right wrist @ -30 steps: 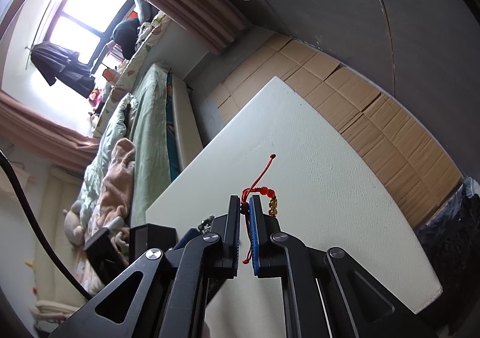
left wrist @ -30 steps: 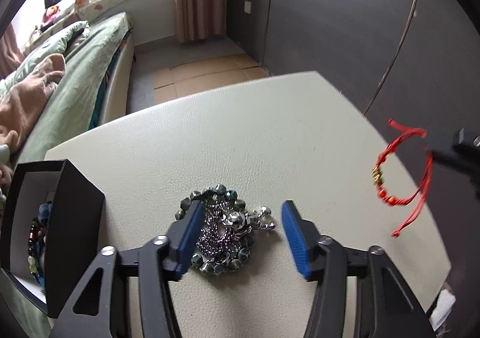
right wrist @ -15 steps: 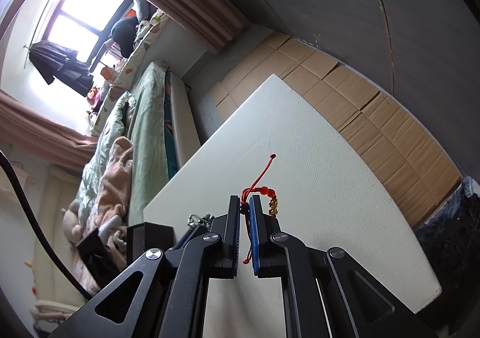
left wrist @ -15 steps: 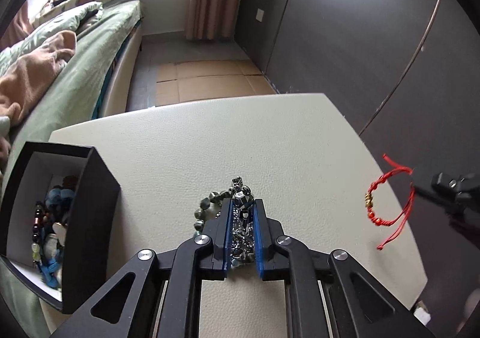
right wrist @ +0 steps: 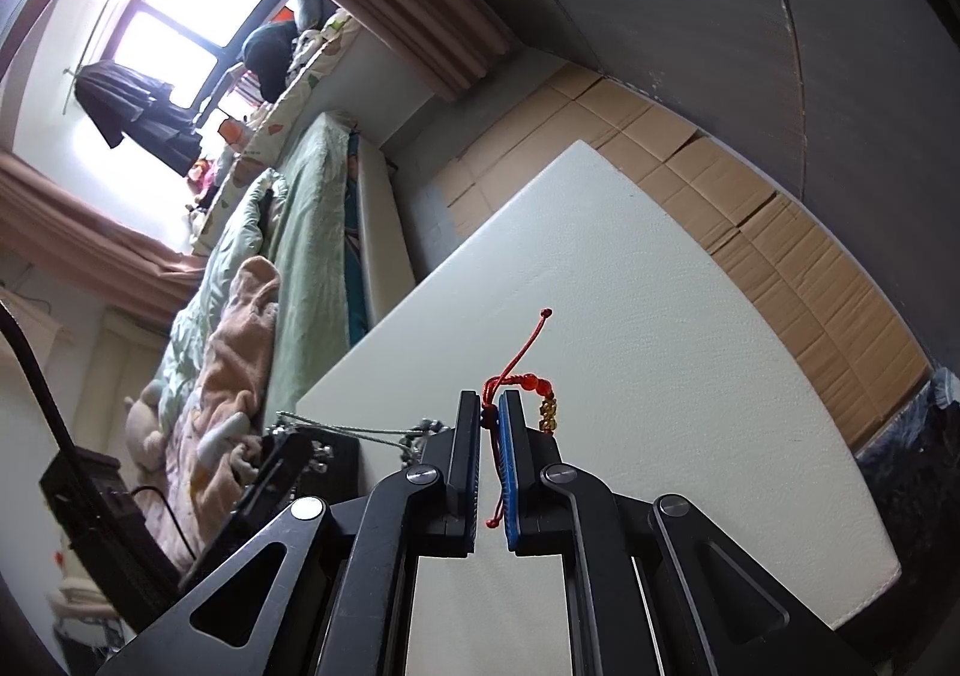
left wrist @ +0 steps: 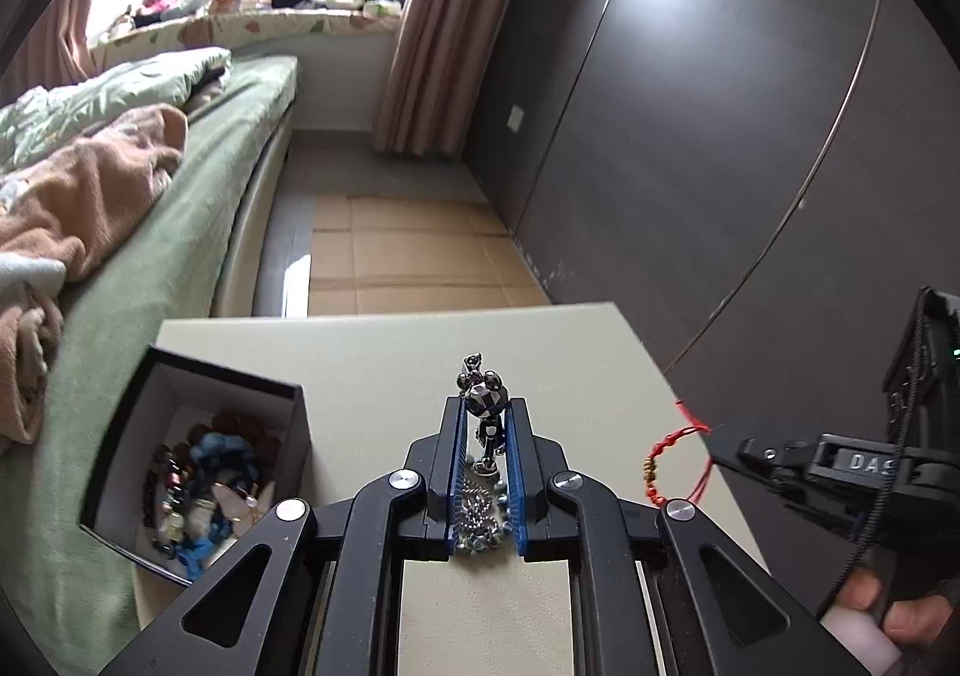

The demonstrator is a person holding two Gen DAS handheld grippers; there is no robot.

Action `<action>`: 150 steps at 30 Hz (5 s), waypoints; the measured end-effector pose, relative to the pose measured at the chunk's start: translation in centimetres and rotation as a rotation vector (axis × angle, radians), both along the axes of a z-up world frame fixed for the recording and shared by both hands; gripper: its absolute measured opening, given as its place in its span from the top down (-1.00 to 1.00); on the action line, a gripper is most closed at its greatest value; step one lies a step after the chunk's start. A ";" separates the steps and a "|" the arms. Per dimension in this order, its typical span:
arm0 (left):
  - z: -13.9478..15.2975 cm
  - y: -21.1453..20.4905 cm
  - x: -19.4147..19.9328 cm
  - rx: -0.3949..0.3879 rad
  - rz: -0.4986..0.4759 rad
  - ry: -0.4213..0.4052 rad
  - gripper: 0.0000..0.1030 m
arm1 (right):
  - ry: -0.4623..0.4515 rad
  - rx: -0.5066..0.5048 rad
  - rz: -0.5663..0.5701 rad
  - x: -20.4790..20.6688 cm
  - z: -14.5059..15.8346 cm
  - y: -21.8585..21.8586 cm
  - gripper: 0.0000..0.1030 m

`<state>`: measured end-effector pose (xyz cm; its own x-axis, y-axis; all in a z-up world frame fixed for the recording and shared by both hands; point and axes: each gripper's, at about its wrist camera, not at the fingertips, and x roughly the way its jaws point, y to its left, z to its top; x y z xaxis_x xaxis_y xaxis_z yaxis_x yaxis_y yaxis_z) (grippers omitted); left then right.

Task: Organize jewelry

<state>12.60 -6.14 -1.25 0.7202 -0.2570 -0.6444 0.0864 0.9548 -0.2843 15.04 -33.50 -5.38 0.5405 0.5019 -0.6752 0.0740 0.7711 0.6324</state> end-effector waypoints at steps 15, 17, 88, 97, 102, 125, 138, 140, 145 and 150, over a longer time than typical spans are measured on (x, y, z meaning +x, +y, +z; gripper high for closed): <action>8.8 2.7 -3.4 0.010 0.029 -0.165 0.75 | -0.105 0.088 0.086 -0.1 1.9 3.7 0.85; 10.2 2.8 -3.7 0.023 0.032 -0.190 0.75 | -0.106 0.095 0.090 0.0 1.9 3.8 0.85; 3.3 16.9 -0.9 -0.148 0.250 0.018 -0.05 | -0.310 0.104 0.388 -0.7 3.6 19.4 0.85; 2.7 18.7 -0.4 -0.186 0.296 0.042 -0.05 | -0.250 0.046 0.467 0.4 2.0 23.3 0.67; 2.7 18.0 -0.6 -0.178 0.287 0.045 -0.05 | -0.223 0.042 0.415 0.5 1.5 21.5 0.32; 0.1 7.3 0.4 -0.042 0.080 0.139 -0.05 | -0.063 -0.002 0.091 -0.6 0.7 9.2 0.09; -3.5 0.2 2.6 0.101 -0.034 0.219 0.01 | 0.030 0.026 -0.002 -1.2 -0.5 5.2 0.09; -4.3 -0.5 3.0 0.141 -0.038 0.235 0.04 | 0.040 0.042 -0.010 -1.2 -0.7 4.6 0.09; -6.3 -1.6 4.0 0.200 -0.044 0.283 0.19 | 0.066 0.058 -0.036 -1.2 -1.2 3.3 0.09; -8.0 -2.2 5.1 0.244 -0.031 0.319 0.25 | 0.084 0.096 -0.049 -1.0 -1.6 2.5 0.09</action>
<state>17.74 -8.31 -9.21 0.4683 -0.0874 -0.8792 0.0599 0.9959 -0.0671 14.00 -31.03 -7.02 0.5097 0.5407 -0.6692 0.1660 0.7014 0.6932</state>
